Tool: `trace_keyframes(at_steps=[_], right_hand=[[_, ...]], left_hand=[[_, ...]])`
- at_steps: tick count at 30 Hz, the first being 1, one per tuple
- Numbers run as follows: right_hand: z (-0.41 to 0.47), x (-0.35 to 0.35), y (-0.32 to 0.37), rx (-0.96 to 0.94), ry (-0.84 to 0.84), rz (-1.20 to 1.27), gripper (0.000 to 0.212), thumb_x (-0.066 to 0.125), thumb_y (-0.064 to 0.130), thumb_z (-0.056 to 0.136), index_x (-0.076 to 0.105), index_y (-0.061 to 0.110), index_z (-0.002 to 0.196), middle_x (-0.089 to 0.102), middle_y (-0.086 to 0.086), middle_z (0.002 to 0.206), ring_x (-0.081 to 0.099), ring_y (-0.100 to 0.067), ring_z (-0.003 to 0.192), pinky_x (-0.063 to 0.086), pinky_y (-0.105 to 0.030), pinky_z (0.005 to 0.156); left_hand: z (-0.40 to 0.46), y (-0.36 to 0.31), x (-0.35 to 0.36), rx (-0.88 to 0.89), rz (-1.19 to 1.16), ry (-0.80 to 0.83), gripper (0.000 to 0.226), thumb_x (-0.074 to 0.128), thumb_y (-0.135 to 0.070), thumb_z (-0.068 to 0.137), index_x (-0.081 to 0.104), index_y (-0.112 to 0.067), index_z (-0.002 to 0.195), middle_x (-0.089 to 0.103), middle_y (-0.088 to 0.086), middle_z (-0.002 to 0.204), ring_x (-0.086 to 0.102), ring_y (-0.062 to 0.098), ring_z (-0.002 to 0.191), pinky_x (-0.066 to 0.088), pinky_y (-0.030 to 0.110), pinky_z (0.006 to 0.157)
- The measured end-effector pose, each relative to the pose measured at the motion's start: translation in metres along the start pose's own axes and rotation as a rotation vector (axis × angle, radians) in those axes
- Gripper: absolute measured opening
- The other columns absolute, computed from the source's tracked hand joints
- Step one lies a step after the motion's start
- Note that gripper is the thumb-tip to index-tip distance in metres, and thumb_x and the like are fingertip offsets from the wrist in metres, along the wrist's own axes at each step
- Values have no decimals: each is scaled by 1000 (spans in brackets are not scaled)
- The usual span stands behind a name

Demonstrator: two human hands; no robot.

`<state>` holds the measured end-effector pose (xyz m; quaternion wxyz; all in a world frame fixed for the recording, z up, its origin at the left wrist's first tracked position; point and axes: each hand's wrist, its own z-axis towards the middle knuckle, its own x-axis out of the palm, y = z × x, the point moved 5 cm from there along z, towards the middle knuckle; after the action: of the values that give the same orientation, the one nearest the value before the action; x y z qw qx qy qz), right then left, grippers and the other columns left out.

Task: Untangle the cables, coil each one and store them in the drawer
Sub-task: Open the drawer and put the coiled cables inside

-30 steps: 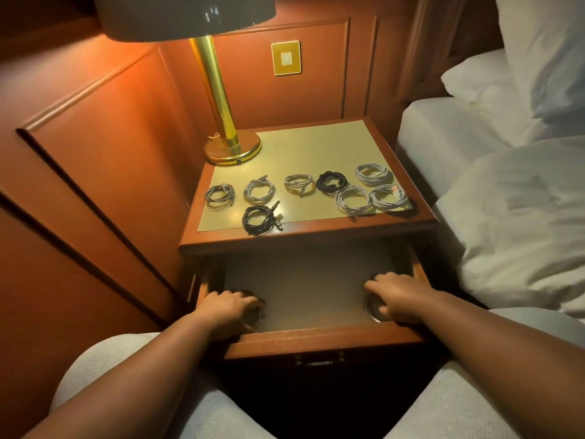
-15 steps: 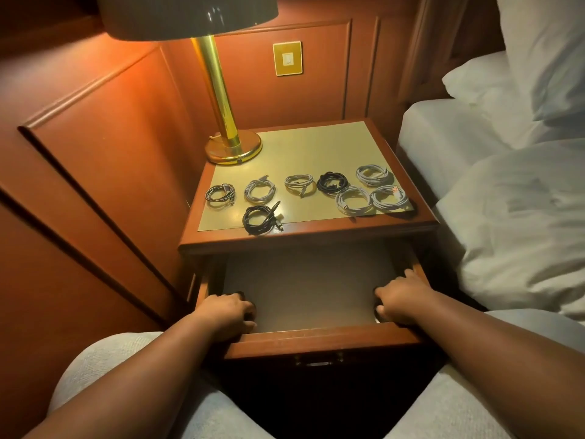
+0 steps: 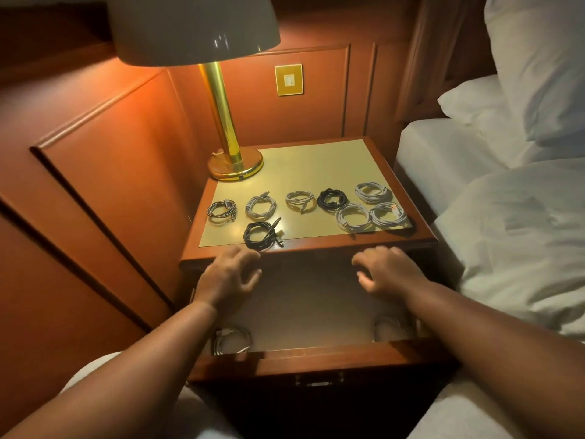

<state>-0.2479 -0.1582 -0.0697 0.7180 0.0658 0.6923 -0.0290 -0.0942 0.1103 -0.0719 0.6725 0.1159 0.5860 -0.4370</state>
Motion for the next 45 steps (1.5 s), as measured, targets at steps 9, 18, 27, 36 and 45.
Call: trace_keyframes(at_steps=[9, 18, 27, 36, 45], right_hand=[[58, -30, -7, 255, 141, 22, 57, 52, 20, 93, 33, 35, 145, 39, -13, 145, 34, -41, 132, 38, -51, 105], [37, -24, 17, -15, 64, 69, 36, 59, 22, 92, 49, 36, 124, 58, -7, 118, 47, -36, 114, 44, -46, 91], [-33, -5, 50, -210, 108, 188, 35, 66, 27, 91, 52, 39, 120, 63, 9, 111, 54, -17, 103, 44, -35, 92], [-41, 51, 44, -19, 464, 133, 28, 50, 18, 96, 56, 40, 113, 62, 9, 114, 50, -23, 106, 41, -32, 85], [-34, 68, 39, 47, 627, 365, 42, 60, 5, 91, 64, 36, 119, 64, 13, 110, 63, -7, 96, 52, -19, 75]], left_hand=[[64, 1, 5, -323, 166, 252, 44, 63, -60, 87, 60, -35, 124, 44, 4, 144, 42, 27, 133, 42, 48, 109], [43, 5, -10, -284, 35, 187, 16, 65, -46, 92, 60, -30, 90, 55, -1, 112, 51, 17, 100, 50, 34, 87], [-38, -14, -7, -45, -194, 164, 16, 79, -31, 83, 64, -31, 80, 53, -12, 122, 54, 12, 118, 49, 33, 96], [-49, -12, 48, -119, 99, 552, 26, 73, -36, 88, 67, -32, 113, 51, -13, 125, 55, 6, 110, 49, 17, 91], [-56, 6, 73, -244, 39, 750, 25, 76, -48, 82, 62, -40, 102, 47, -15, 116, 52, 7, 99, 43, 16, 75]])
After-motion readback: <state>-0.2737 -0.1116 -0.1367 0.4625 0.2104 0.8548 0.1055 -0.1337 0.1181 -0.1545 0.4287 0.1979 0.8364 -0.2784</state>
